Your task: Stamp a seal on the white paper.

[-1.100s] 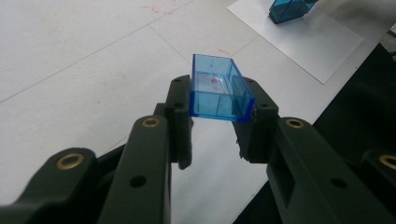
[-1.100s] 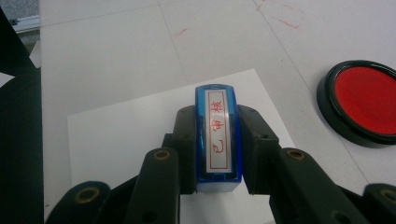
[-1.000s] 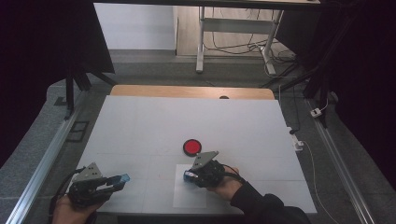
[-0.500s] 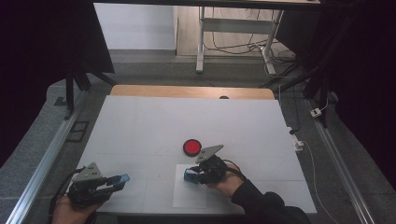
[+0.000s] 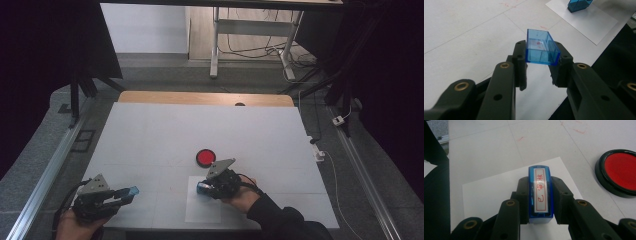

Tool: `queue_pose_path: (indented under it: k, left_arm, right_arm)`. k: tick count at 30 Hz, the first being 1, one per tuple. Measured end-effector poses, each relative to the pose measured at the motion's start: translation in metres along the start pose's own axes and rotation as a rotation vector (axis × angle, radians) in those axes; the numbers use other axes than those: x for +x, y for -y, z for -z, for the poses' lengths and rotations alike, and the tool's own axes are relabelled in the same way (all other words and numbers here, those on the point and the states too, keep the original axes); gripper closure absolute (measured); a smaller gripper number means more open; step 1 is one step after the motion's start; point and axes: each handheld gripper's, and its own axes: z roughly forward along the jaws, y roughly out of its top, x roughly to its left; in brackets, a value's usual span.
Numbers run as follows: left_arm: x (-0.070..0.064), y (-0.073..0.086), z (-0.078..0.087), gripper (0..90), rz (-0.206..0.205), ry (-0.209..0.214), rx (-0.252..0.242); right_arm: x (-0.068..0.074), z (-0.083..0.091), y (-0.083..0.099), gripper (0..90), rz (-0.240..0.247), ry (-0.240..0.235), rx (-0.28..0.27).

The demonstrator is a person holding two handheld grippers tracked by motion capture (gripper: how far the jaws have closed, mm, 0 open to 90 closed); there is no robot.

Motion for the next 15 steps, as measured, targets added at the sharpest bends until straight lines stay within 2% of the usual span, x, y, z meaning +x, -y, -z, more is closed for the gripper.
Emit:
queue_pose_path:
  k: [3, 11, 15]
  left_arm:
    - [0.0000, 0.0000, 0.0001, 68.6, 0.001, 0.001, -0.001]
    - [0.0003, 0.0002, 0.0005, 68.6, 0.003, 0.001, -0.004]
    - [0.0008, 0.0003, 0.0005, 68.6, 0.008, 0.004, -0.005]
  right_arm:
    - [-0.0018, 0.0000, 0.0001, 70.4, -0.006, -0.007, -0.003]
    - [-0.0007, 0.0006, -0.0007, 70.2, 0.012, 0.001, -0.003]
    - [-0.0001, 0.0035, -0.0022, 70.1, 0.024, 0.010, -0.023]
